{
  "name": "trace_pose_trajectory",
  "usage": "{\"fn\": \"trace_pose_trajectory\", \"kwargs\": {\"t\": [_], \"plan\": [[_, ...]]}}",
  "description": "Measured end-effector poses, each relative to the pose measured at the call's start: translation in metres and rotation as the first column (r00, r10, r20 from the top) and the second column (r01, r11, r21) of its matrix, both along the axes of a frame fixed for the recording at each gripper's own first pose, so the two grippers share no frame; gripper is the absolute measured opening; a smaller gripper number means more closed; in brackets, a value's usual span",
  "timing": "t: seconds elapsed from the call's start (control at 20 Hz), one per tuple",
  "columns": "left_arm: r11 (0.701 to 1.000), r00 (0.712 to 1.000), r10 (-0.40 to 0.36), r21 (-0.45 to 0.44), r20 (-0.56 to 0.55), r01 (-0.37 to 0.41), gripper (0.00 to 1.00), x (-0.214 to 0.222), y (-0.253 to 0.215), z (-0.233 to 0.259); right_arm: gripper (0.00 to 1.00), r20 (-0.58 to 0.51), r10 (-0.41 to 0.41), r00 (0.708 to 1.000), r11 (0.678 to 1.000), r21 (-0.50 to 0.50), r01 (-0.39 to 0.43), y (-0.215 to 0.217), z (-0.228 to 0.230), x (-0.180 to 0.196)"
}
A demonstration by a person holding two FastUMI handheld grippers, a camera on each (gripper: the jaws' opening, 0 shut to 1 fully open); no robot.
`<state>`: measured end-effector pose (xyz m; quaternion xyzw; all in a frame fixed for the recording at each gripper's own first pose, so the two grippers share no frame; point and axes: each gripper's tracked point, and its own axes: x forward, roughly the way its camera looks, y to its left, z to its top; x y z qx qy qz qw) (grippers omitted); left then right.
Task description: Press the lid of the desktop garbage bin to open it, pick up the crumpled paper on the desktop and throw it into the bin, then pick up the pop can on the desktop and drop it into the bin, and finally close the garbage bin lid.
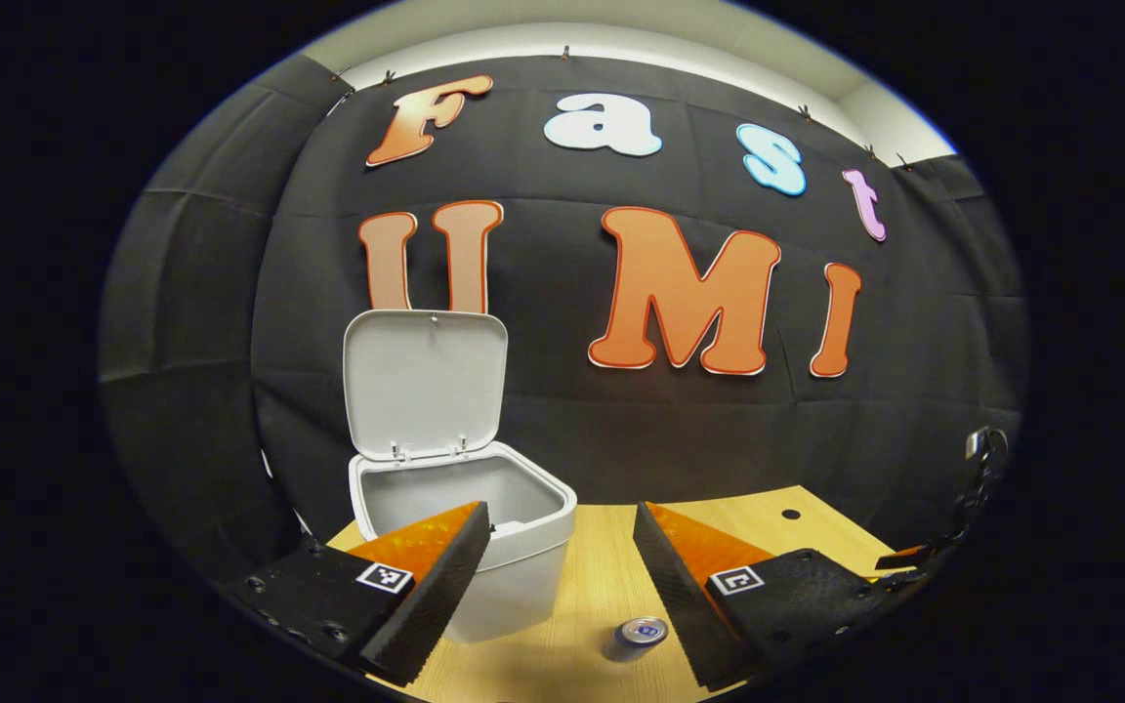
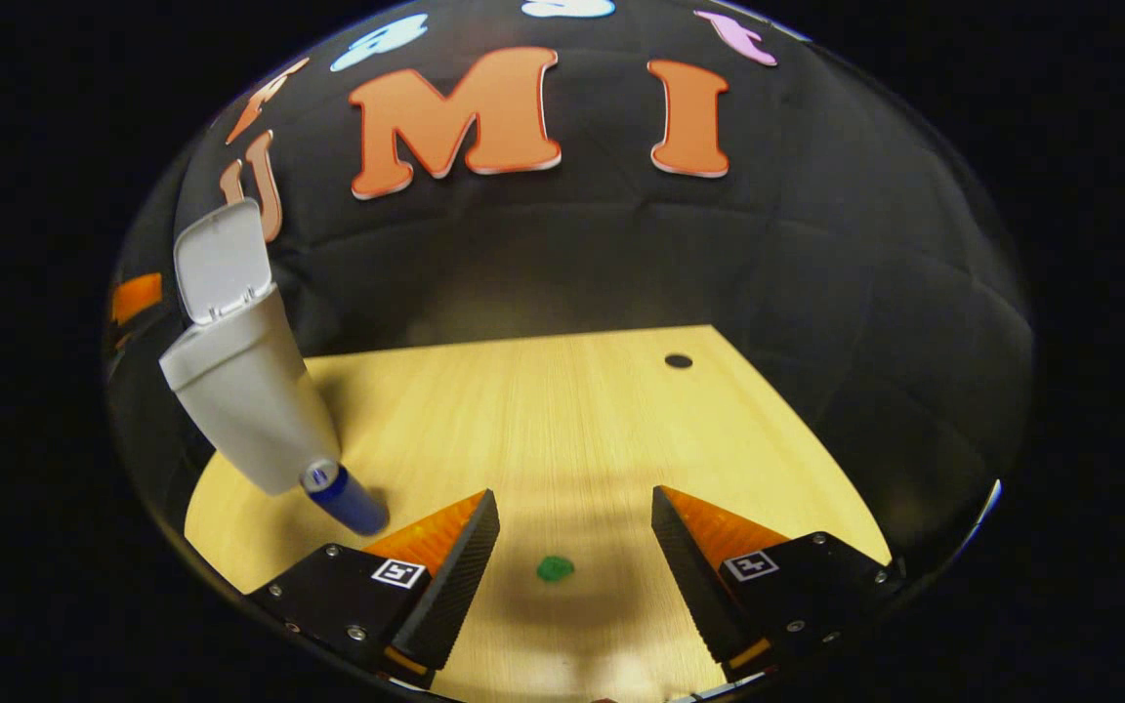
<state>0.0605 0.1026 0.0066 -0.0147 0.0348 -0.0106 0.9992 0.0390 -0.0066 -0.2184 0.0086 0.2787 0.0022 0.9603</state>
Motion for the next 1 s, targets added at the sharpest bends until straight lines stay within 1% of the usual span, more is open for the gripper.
{"fn": "trace_pose_trajectory", "kwargs": {"t": [0.1, 0.25, 0.35, 0.45, 0.65, 0.8, 0.85, 1.0], "plan": [[1.000, 1.000, 0.006, 0.021, -0.014, -0.006, 0.94, 0.001, 0.003, -0.008, 0.95, -0.064, 0.026, 0.998, 0.999, -0.029, -0.028, -0.001, -0.028, 0.000], [0.999, 0.999, 0.002, 0.044, -0.040, 0.000, 0.94, 0.004, 0.005, -0.021, 0.95, -0.153, 0.066, 0.986, 0.997, -0.027, -0.071, 0.010, -0.058, 0.000], [0.999, 0.998, 0.001, 0.041, -0.056, 0.001, 0.94, 0.006, 0.005, -0.027, 0.95, -0.188, 0.084, 0.979, 0.996, -0.027, -0.091, 0.015, -0.075, 0.007], [0.999, 0.997, -0.001, 0.037, -0.083, 0.004, 0.94, 0.008, 0.005, -0.036, 0.95, -0.218, 0.085, 0.972, 0.995, -0.036, -0.095, 0.014, -0.084, 0.008], [0.999, 0.995, 0.013, 0.032, -0.100, -0.010, 0.94, 0.013, 0.013, -0.042, 0.95, -0.275, 0.094, 0.957, 0.993, -0.045, -0.111, 0.022, -0.105, 0.023], [0.999, 0.994, 0.028, 0.035, -0.110, -0.025, 0.94, 0.014, 0.018, -0.045, 0.95, -0.309, 0.101, 0.946, 0.992, -0.037, -0.118, 0.025, -0.113, 0.023], [0.999, 0.993, 0.032, 0.036, -0.110, -0.028, 0.93, 0.015, 0.020, -0.045, 0.95, -0.316, 0.096, 0.944, 0.992, -0.046, -0.116, 0.024, -0.114, 0.024], [0.998, 0.993, 0.043, 0.043, -0.114, -0.038, 0.94, 0.016, 0.024, -0.046, 0.94, -0.363, 0.093, 0.927, 0.991, -0.060, -0.123, 0.023, -0.125, 0.023]]}}
